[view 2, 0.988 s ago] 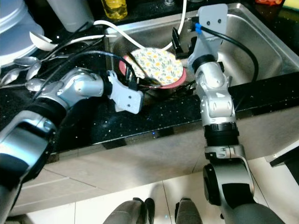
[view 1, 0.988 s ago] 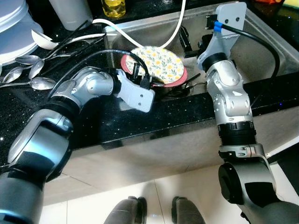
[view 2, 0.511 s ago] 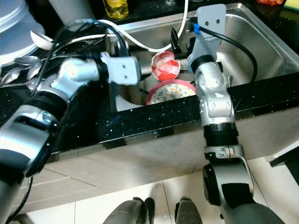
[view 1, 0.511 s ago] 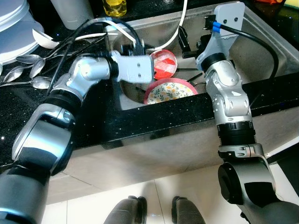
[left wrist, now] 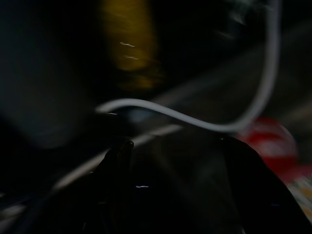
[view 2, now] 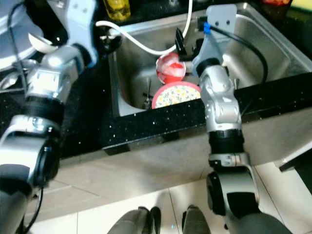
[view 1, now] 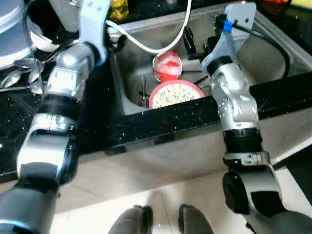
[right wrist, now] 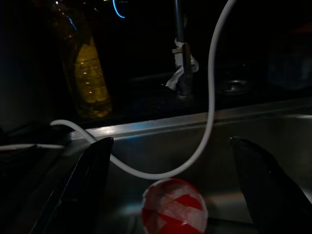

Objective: Kitchen organization

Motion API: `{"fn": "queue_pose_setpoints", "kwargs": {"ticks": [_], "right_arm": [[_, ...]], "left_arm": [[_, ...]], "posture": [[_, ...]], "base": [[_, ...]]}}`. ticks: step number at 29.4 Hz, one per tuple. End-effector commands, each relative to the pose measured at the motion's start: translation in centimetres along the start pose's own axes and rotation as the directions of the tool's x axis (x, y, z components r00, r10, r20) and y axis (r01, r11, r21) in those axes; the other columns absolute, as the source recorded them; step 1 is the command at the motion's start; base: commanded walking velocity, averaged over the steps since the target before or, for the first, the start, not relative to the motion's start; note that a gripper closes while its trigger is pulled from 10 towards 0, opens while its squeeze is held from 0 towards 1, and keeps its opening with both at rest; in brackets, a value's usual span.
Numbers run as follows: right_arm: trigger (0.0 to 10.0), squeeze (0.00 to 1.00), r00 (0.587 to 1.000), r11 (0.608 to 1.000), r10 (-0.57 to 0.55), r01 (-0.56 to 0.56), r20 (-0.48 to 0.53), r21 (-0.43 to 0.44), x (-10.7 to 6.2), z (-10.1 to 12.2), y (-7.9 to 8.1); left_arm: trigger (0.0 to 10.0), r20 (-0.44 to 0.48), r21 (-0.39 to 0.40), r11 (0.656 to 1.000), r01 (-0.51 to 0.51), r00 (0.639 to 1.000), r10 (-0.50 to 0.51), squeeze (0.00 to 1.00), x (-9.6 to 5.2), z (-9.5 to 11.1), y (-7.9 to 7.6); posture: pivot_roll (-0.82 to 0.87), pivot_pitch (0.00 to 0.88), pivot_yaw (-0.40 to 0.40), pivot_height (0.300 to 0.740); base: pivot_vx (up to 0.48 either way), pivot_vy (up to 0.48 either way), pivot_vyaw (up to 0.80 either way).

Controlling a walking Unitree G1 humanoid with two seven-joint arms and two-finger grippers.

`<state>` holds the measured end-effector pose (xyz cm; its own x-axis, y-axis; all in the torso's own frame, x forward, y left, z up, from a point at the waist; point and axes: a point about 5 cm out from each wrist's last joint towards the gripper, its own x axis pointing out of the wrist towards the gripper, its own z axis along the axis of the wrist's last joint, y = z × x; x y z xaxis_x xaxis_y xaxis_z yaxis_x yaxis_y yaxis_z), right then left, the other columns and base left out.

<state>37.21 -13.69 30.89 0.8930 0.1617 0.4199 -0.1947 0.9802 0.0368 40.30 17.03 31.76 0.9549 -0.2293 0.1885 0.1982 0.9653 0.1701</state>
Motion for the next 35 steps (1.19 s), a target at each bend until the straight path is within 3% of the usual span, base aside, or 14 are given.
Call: {"fn": "queue_pose_setpoints", "kwargs": {"ticks": [1,5,9,12,15,16,17,18,19,21,25,32,33,35], "right_arm": [[10.0,0.00,1.000,0.999,0.007,-0.008,0.012,0.050,0.2,0.5,0.5],[10.0,0.00,1.000,0.996,0.012,-0.013,0.008,0.093,0.4,0.5,0.8],[10.0,0.00,1.000,0.995,0.021,-0.021,0.005,0.095,0.4,0.4,1.1],[10.0,0.00,1.000,0.995,0.027,-0.027,-0.001,0.094,0.1,0.1,1.2],[10.0,0.00,1.000,0.995,0.027,-0.027,-0.004,0.095,0.1,0.0,1.2],[10.0,0.00,1.000,0.995,0.027,-0.026,-0.009,0.096,0.0,-0.1,1.2],[10.0,0.00,1.000,0.995,0.027,-0.026,-0.009,0.096,0.0,-0.1,1.2],[10.0,0.00,0.999,0.995,0.030,-0.029,-0.014,0.097,0.0,-0.3,1.3],[10.0,0.00,0.999,0.995,0.030,-0.029,-0.014,0.097,0.0,-0.3,1.3],[10.0,0.00,0.999,0.994,0.046,-0.044,-0.018,0.101,0.2,-0.4,1.6],[10.0,0.00,0.998,0.993,0.057,-0.055,-0.017,0.102,0.5,-0.3,1.9],[10.0,0.00,0.983,0.981,0.183,-0.182,-0.016,0.061,0.6,-0.2,3.3],[10.0,0.00,0.957,0.956,0.291,-0.291,-0.011,0.039,0.5,0.0,4.5],[10.0,0.00,0.932,0.932,0.363,-0.363,-0.010,0.026,0.4,0.2,5.3]], "left_arm": [[10.0,-0.001,-0.048,0.994,-0.096,0.995,0.096,0.00,-0.8,0.4,0.9],[10.0,-0.125,-0.004,0.942,-0.337,0.934,0.334,0.00,-3.5,-1.1,4.1],[10.0,-0.172,0.095,0.925,-0.368,0.909,0.380,0.00,-5.4,-2.0,5.0],[10.0,-0.175,0.163,0.851,-0.500,0.834,0.523,0.00,-8.2,-2.1,7.1],[10.0,-0.176,0.161,0.817,-0.554,0.799,0.576,0.00,-8.9,-2.1,7.8],[10.0,-0.183,0.143,0.776,-0.615,0.754,0.631,0.00,-9.8,-2.3,8.3],[10.0,-0.183,0.143,0.776,-0.615,0.754,0.631,0.00,-9.8,-2.3,8.3],[10.0,-0.187,0.130,0.720,-0.682,0.697,0.693,0.00,-10.7,-2.5,9.0],[10.0,-0.187,0.130,0.720,-0.682,0.697,0.693,0.00,-10.7,-2.5,9.0],[10.0,-0.201,0.085,0.609,-0.789,0.585,0.786,1.00,-12.6,-2.7,10.1],[10.0,-0.307,-0.031,0.559,-0.828,0.540,0.783,1.00,-13.4,-3.8,10.1],[10.0,-0.469,-0.225,0.553,-0.802,0.587,0.660,1.00,-12.0,-6.2,9.1],[10.0,-0.470,-0.232,0.578,-0.782,0.611,0.638,0.00,-11.4,-6.4,8.9],[10.0,-0.466,-0.233,0.597,-0.768,0.627,0.624,0.00,-11.0,-6.4,8.8]], "posture": [[0.08,0.171,0.103,0.740],[0.10,0.161,0.103,0.740],[0.10,0.159,0.105,0.740],[0.12,0.154,0.106,0.740],[0.12,0.154,0.106,0.740],[0.12,0.150,0.100,0.740],[0.12,0.150,0.100,0.740],[0.12,0.148,0.097,0.740],[0.12,0.148,0.097,0.740],[0.13,0.142,0.084,0.740],[0.13,0.145,0.079,0.740],[0.11,0.148,0.075,0.740],[0.11,0.148,0.073,0.740],[0.11,0.148,0.073,0.740]], "base": [[0.000,0.000,0.00],[0.000,0.000,0.00],[0.000,0.000,0.00],[0.000,0.000,0.00],[0.000,0.000,0.00],[0.000,0.000,0.00],[0.000,0.000,0.00],[0.000,0.000,0.00],[0.000,0.000,0.00],[0.000,0.000,0.00],[0.000,0.000,0.00],[0.000,0.000,0.00],[0.000,0.000,0.00],[0.000,0.000,0.00]]}}
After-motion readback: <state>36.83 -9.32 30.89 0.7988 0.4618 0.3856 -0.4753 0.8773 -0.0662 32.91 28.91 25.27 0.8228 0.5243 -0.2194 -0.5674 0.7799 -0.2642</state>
